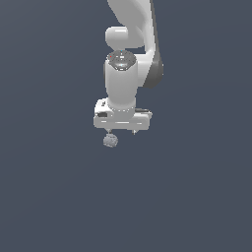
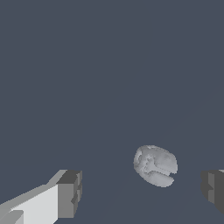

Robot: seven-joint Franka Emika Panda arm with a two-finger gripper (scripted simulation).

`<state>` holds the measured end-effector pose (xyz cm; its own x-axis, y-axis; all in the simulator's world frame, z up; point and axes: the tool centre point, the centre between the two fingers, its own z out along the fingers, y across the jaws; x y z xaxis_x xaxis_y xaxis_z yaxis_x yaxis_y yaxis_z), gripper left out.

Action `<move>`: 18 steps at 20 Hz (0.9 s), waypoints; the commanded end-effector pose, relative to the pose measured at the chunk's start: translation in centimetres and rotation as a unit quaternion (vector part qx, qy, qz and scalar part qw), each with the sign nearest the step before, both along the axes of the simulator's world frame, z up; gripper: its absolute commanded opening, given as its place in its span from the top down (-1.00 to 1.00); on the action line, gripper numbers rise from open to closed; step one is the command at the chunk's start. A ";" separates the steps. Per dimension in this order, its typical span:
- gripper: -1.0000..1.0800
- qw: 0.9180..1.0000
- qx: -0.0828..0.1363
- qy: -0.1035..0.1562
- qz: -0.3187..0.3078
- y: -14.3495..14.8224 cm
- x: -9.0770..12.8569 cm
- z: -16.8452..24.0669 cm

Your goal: Pick up the object and move it to a goal position.

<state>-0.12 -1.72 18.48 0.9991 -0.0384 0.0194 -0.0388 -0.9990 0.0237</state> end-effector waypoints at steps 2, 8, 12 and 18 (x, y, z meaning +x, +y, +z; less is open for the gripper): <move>-0.92 1.000 0.000 -0.001 0.000 0.0 0.0 0.0; -0.92 1.000 -0.003 -0.021 0.003 -1.5 0.8 1.7; -0.92 1.000 -0.005 -0.026 0.008 -1.7 1.1 2.2; -0.92 1.000 -0.002 -0.022 -0.009 -2.0 0.6 1.0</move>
<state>0.66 -3.55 19.96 0.9968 -0.0436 0.0663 -0.0455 -0.9986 0.0269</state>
